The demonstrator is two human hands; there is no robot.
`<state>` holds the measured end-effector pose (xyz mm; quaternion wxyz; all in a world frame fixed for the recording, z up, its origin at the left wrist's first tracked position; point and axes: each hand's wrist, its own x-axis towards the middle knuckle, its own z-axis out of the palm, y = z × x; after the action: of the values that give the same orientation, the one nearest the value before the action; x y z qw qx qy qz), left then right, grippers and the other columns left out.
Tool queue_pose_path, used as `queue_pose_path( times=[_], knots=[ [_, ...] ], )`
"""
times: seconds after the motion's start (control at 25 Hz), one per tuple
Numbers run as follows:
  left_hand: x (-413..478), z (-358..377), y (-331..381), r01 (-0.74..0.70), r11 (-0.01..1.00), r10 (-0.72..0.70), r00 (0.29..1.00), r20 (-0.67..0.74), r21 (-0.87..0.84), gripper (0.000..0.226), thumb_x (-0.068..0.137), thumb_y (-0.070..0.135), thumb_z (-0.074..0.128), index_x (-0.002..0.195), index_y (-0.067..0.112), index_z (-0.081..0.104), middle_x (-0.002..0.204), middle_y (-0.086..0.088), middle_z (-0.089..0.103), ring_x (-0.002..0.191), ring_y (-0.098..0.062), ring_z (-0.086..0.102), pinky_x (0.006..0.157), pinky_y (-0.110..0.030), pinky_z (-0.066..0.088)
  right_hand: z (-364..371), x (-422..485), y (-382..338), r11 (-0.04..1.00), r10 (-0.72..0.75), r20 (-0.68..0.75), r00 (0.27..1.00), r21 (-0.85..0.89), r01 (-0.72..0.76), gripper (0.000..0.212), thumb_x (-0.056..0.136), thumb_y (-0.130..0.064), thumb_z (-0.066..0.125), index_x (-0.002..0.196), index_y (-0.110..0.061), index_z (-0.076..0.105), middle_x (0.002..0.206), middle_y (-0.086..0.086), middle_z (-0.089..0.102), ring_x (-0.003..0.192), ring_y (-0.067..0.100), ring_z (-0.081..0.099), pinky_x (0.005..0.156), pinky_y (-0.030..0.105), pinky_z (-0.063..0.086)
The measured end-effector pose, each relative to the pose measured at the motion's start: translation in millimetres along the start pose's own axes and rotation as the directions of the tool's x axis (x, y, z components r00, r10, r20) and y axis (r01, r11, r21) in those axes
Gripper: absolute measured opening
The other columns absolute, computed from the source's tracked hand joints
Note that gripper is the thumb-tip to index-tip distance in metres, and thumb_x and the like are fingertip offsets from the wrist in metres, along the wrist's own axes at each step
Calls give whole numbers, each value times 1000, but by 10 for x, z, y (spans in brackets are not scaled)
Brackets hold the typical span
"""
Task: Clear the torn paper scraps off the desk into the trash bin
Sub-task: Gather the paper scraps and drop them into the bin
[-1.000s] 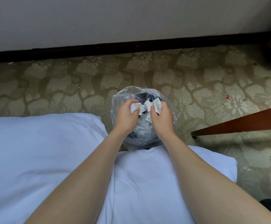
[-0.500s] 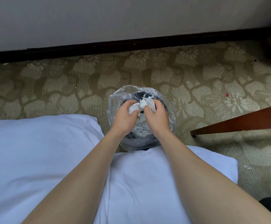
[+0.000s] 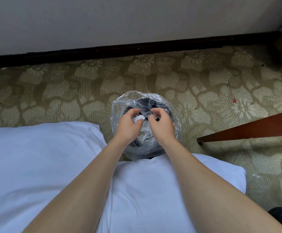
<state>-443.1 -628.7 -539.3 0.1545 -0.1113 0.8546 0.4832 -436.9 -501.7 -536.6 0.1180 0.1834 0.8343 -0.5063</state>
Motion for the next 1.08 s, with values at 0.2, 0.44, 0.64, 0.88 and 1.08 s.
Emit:
queue_pose_path(
  times=[0.2, 0.44, 0.64, 0.88, 1.08],
  knots=[
    [-32, -8, 20, -16, 1000, 16, 1000, 14, 16, 42, 95, 15, 63, 136, 15, 54, 134, 3, 58, 126, -11, 50, 99, -21, 35, -85, -107, -39, 999, 16, 15, 1000, 27, -17, 31, 85, -37, 47, 115, -36, 57, 121, -14, 60, 117, 17, 53, 103, 46, 43],
    [-202, -74, 106, -111, 993, 112, 994, -9, 37, 35, 97, 10, 57, 131, 17, 59, 128, 5, 61, 122, -9, 52, 96, -22, 41, -381, -429, -150, 998, -3, 20, 1000, 59, 2, 30, 95, -18, 49, 122, -24, 60, 119, -10, 61, 81, 1, 61, 72, 19, 47],
    [-485, -198, 376, -199, 978, 198, 980, 17, 69, 35, 97, 11, 52, 130, 19, 60, 126, 6, 63, 98, -10, 62, 76, -15, 44, -547, -711, -349, 992, -61, 7, 998, 114, 60, 31, 92, -14, 48, 118, -24, 63, 117, -10, 64, 99, 1, 60, 92, 25, 46],
    [-836, -405, 727, -290, 956, 288, 957, 42, 50, 33, 95, 11, 52, 126, 18, 62, 117, 7, 66, 94, -13, 64, 81, -20, 51, -730, -845, -814, 963, -65, -69, 995, 258, 81, 23, 93, -13, 50, 107, -19, 67, 104, -4, 68, 97, 12, 64, 86, 32, 54],
    [-948, -352, 885, -313, 946, 323, 902, 286, -81, 42, 89, 10, 61, 130, 20, 57, 123, 10, 64, 118, -6, 57, 96, -23, 46, -764, -766, -1048, 936, -45, -97, 994, 343, 75, 21, 93, -17, 48, 99, -26, 66, 102, -4, 70, 98, 13, 66, 87, 37, 55]
  ],
)
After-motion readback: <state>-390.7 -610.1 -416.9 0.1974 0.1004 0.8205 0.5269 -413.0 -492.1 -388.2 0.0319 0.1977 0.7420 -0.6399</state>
